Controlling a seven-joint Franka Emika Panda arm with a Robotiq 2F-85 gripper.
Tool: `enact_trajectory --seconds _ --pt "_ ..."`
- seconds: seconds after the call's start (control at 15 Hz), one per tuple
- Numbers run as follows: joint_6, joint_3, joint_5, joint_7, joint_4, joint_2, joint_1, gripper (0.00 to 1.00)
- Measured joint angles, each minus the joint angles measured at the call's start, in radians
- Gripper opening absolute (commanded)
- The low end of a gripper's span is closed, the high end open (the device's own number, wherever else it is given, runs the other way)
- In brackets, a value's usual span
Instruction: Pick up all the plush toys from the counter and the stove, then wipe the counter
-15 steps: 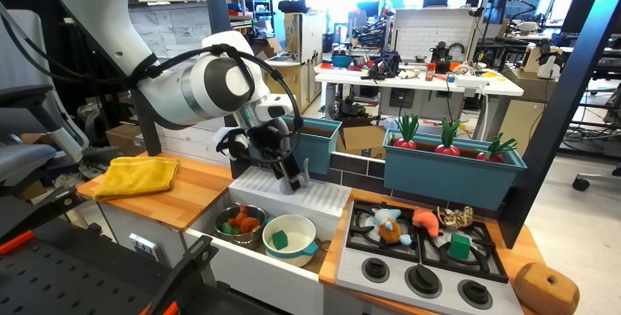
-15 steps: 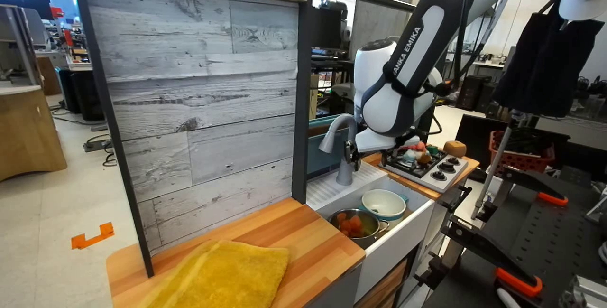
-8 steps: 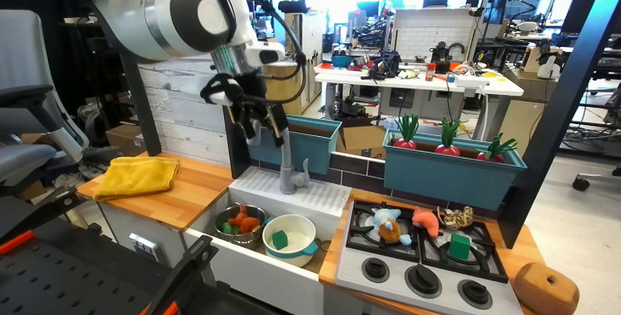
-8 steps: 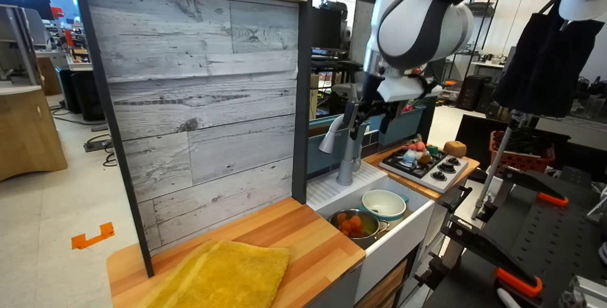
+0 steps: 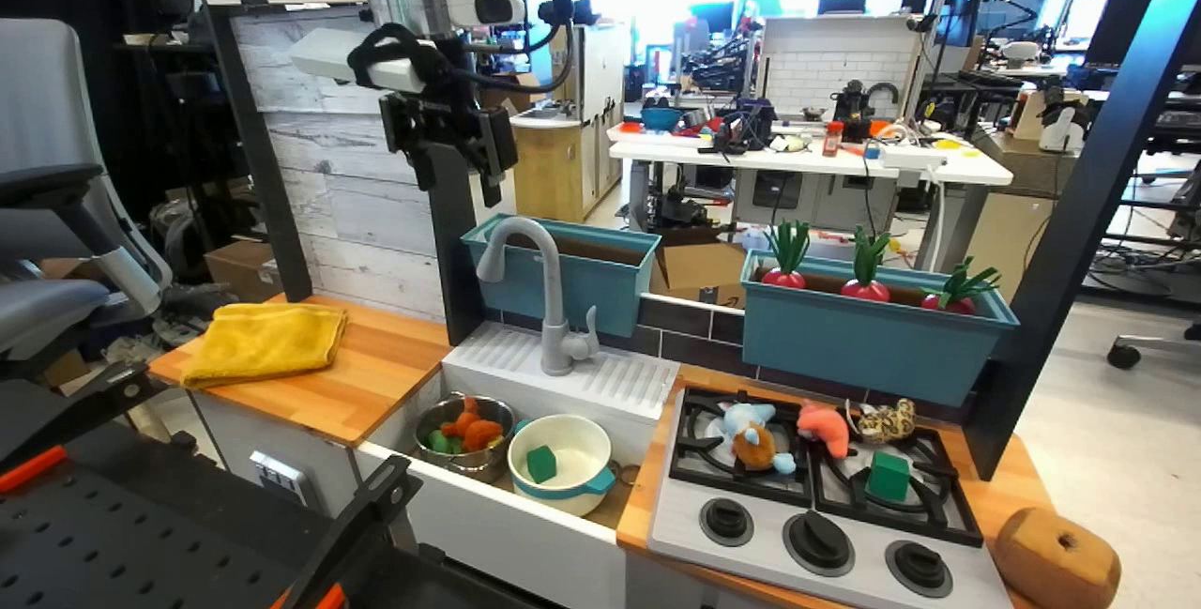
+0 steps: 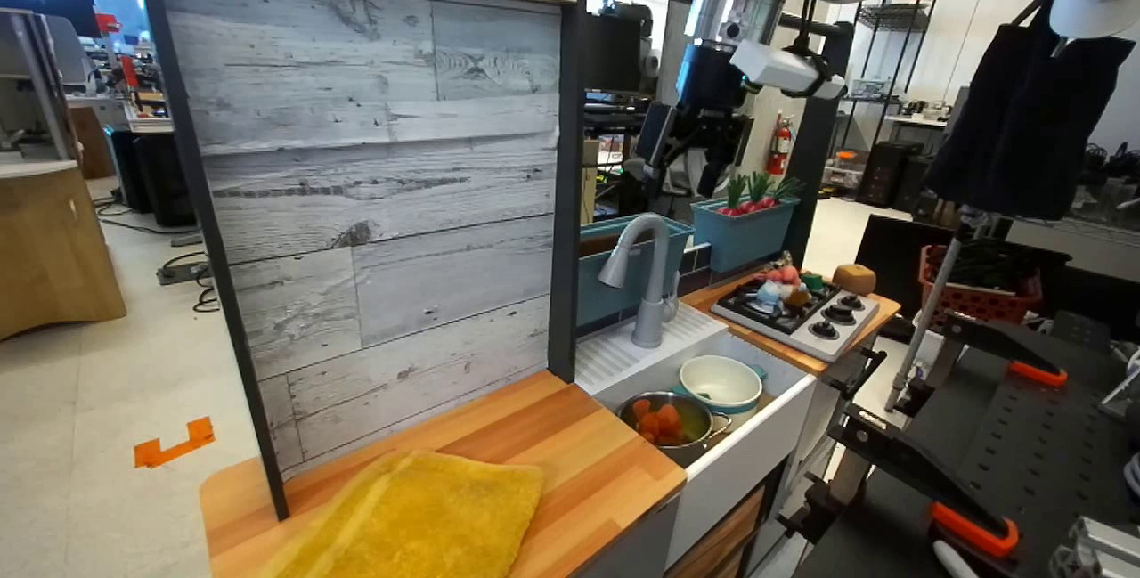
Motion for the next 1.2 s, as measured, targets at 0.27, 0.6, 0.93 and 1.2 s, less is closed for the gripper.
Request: enact_trajectory --seconds 0.27,0.6,0.93,1.2 --pt "0.086 -0.066 -0.097 0.022 0.003 0.061 0.007 1.0" --pt "0.319 -0.295 -0.216 0.061 0.117 0.302 0.005 1.0" --pt "0.387 -0.365 -0.21 0.086 0.23 0.449 -0.022 1.0" --pt "0.411 -0.356 -0.21 0.08 0.23 0.449 -0.019 1.0"
